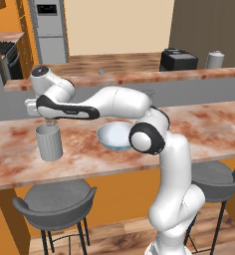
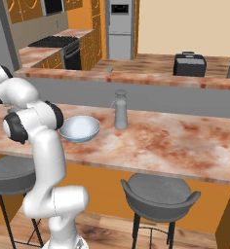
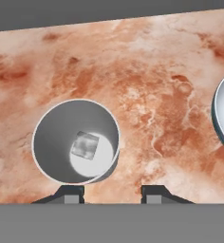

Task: There are two ice cubes in the ice bowl. Place both ice cubes in the glass cup.

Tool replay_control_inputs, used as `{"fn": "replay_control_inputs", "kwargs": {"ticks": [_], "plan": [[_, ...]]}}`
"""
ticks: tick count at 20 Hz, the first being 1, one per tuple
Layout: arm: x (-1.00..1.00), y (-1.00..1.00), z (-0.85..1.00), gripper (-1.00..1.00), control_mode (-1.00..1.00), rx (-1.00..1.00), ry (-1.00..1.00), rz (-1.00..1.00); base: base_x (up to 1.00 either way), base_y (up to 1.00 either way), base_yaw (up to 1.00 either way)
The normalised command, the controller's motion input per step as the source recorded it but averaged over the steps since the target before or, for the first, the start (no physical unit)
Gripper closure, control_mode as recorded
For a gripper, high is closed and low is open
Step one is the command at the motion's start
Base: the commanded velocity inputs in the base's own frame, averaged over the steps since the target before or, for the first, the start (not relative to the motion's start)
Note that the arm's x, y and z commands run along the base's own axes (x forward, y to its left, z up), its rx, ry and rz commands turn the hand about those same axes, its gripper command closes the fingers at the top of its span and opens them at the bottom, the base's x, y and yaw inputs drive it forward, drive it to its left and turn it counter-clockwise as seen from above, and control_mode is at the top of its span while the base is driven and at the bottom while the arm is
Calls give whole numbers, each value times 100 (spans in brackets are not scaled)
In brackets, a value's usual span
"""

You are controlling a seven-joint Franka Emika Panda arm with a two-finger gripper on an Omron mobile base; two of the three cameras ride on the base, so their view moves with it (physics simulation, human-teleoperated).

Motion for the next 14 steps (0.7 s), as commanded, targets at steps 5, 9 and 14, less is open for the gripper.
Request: {"fn": "replay_control_inputs", "kwargs": {"ticks": [5,9,14], "plan": [[0,0,-20,100,-100,0,-7,0,0,0,0],[1,0,-23,100,-100,0,-8,0,0,0,0],[20,3,-3,100,-100,0,-8,0,0,0,0]]}}
